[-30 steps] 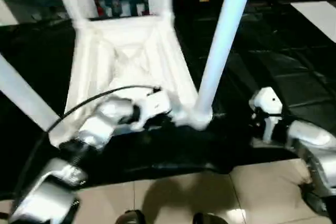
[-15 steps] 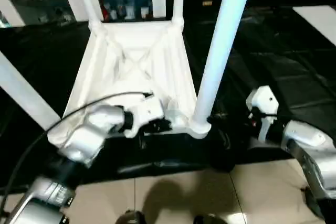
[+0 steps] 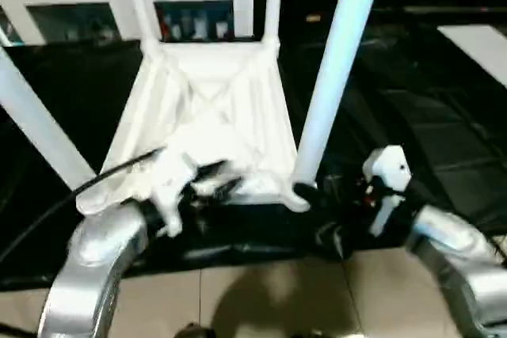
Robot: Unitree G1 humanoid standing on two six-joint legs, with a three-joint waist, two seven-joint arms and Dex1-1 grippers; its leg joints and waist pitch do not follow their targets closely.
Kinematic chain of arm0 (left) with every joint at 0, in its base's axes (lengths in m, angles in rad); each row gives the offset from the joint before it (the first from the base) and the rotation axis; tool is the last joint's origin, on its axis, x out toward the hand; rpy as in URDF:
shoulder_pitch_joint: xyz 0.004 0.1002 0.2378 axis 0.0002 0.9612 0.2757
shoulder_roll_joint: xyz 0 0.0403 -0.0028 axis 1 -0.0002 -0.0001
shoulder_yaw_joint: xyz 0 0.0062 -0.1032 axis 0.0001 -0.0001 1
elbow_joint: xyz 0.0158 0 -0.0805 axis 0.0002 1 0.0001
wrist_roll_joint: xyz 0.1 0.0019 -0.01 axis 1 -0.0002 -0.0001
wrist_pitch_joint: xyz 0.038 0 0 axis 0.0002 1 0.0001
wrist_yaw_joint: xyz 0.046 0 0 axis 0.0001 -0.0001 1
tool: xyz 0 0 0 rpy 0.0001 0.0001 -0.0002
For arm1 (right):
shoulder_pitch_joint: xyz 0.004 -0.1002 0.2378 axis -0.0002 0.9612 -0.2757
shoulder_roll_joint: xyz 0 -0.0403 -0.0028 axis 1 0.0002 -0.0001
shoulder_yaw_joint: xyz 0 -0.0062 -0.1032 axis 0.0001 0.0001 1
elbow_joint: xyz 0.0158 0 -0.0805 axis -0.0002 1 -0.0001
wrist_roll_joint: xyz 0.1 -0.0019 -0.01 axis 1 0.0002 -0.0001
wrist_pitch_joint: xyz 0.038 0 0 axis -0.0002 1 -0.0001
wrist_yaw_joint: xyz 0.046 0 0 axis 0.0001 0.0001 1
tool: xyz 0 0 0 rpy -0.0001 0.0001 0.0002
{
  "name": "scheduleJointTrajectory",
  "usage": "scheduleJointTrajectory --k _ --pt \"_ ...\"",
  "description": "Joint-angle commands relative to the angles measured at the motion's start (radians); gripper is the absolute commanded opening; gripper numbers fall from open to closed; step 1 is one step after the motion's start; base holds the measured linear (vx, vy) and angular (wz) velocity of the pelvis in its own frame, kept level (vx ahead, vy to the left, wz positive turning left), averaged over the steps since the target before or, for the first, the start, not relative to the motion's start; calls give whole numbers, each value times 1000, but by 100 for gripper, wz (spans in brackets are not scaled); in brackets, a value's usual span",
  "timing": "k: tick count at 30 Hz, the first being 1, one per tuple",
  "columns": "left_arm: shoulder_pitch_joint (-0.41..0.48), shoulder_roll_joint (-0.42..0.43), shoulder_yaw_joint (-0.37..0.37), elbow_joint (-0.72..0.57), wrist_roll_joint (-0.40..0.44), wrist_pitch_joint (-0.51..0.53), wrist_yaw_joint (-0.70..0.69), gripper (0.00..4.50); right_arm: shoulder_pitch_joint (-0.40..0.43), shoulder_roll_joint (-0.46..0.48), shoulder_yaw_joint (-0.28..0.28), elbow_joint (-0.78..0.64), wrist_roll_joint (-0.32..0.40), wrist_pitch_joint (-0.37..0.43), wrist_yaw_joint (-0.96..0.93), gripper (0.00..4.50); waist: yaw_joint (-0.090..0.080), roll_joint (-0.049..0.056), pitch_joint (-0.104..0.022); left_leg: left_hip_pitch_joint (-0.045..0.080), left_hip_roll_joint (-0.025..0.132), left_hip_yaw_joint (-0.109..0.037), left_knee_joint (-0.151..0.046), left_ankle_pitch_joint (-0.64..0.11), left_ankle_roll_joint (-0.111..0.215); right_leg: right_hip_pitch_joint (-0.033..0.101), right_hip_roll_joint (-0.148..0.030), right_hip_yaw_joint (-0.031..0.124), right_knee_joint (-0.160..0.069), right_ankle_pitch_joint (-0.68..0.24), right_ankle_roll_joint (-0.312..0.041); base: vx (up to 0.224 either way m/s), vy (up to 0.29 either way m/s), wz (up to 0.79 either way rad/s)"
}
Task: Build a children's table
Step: Rotate leg to tighten, then flip table
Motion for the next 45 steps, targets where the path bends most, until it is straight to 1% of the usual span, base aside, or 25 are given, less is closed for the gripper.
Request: scheduleJointTrajectory --k 1,7,16,19,20,22,23,24,25,26,27,28,29,30,31,33,35,36,37,39,40,41,42,43,45 --pt "62 -51 82 -52 12 -109 98 227 18 26 18 -10 14 -28 -25 448 -5 -9 -48 17 25 -25 -77 -391 -2 19 -62 35 -114 -499 -73 0 0 0" --pt "229 -130 164 -56 40 -443 162 274 82 14 57 -53 65 -22 59 450 -11 -11 -33 20 22 -40 -88 -475 -8 13 -63 25 -144 -632 13 0 0 0" --pt "210 -193 376 -35 122 -489 472 329 112 -13 -9 -80 99 -33 70 450 -31 -8 -7 48 14 -63 -93 -620 -28 3 -56 -3 -174 -682 24 0 0 0" --pt "150 -168 417 6 101 -455 508 361 114 -38 -4 -89 120 -21 104 450 -43 7 9 56 28 -85 -119 -771 -39 21 -38 -41 -174 -586 11 0 0 0" --pt "119 -147 422 46 68 -447 511 366 108 -42 7 -83 112 -25 106 450 -45 9 15 47 40 -91 -142 -844 -43 40 -30 -55 -155 -546 5 0 0 0" --pt "98 -120 415 81 40 -431 490 377 99 -38 15 -74 104 -29 100 450 -6 25 22 -40 77 -80 -231 -959 -57 114 -28 -31 45 -390 -31 -96 4 -7" --pt "65 -85 402 134 -7 -409 456 401 82 -23 27 -56 87 -38 85 450 23 2 13 -26 63 -45 -217 -910 -55 83 -33 21 77 -385 -23 -98 -58 6" --pt "65 -85 402 134 -7 -409 456 401 82 -23 27 -56 87 -38 85 450 11 -36 15 23 26 -42 -145 -804 -57 18 -58 54 -24 -641 11 -44 -125 15" --pt "55 -71 392 152 -50 -374 416 409 71 -15 34 -46 82 -39 81 450 -3 -65 32 128 -76 -57 129 -351 -23 -123 -135 56 -251 -1212 71 -44 -125 15" --pt "51 -60 384 162 -52 -368 396 415 63 -9 42 -38 78 -40 78 450 -8 -53 14 20 -76 -113 98 -140 9 22 -181 89 -193 -1132 16 18 -69 -18" --pt "50 -50 371 166 -70 -333 364 428 53 -3 50 -30 77 -40 77 450 11 -23 -4 7 -9 -128 -24 -229 -39 62 -135 58 -118 -784 -40 20 14 -21" --pt "48 -38 363 172 -48 -330 355 440 45 1 58 -22 75 -42 76 450 6 -28 -7 34 2 -124 -42 -283 -46 26 -79 37 -95 -598 -66 20 14 -21" --pt "44 -31 361 179 -26 -329 359 446 39 4 62 -16 75 -42 75 450 -2 -12 -20 53 22 -123 -67 -344 -31 32 -55 30 -64 -240 -134 0 0 0" --pt "32 -26 363 190 -8 -291 376 446 32 7 67 -7 66 -49 72 450 -9 -15 -15 44 26 -117 -79 -371 -20 40 -55 27 -67 -175 -151 -64 -21 13" --pt "23 -24 366 198 5 -267 391 449 27 9 71 -1 60 -54 70 450 -15 -12 -9 38 29 -116 -91 -426 -15 46 -59 25 -70 -187 -160 -64 -21 13" --pt "-36 -2 375 244 3 -227 430 449 10 24 84 11 51 -57 64 450 -28 -30 15 78 -2 -103 -70 -657 -38 10 -78 7 -145 -703 -43 -62 -7 4" --pt "-62 17 370 271 -14 -224 445 449 -2 33 88 19 50 -53 57 450 -35 -22 19 89 -6 -109 -66 -681 -39 8 -74 -22 -171 -781 -2 -64 -9 -1" --pt "-72 28 366 283 1 -217 457 449 -8 36 90 24 46 -54 52 450 -40 0 15 62 22 -125 -103 -757 -43 58 -66 -55 -150 -647 5 0 0 0" --pt "-84 38 365 296 3 -216 465 449 -15 39 92 31 39 -57 44 450 -41 3 13 23 56 -139 -152 -850 -46 102 -55 -54 -63 -434 -27 0 0 0" --pt "-116 52 373 325 1 -187 488 449 -32 49 98 48 30 -60 32 450 -5 0 12 -25 78 -132 -201 -912 -29 128 -48 -18 65 -231 -36 -73 -40 4" --pt "-140 57 382 346 -19 -189 486 449 -45 57 104 63 20 -61 19 450 6 -20 20 40 34 -96 -152 -812 -32 40 -64 35 1 -413 -34 -78 -67 14" --pt "-146 59 384 352 -24 -190 486 449 -48 59 105 66 17 -62 16 450 -16 -66 13 69 -10 -94 -79 -658 -31 6 -96 47 -100 -698 0 29 -114 8" --pt "-167 63 391 369 -43 -171 485 449 -58 65 109 78 11 -68 10 450 -13 -68 15 87 -44 -85 33 -333 -20 -20 -162 48 -194 -1064 6 76 -72 -22" --pt "-192 70 404 386 -62 -141 475 449 -69 74 115 95 2 -81 3 450 8 -52 -6 6 -5 -96 -62 -172 -32 54 -118 31 -122 -774 -29 76 -72 -22" --pt "-208 75 412 398 -72 -117 470 449 -76 79 117 105 5 -85 6 450 12 -38 -14 23 7 -89 -74 -218 -45 38 -86 23 -103 -569 -65 26 -19 -8"
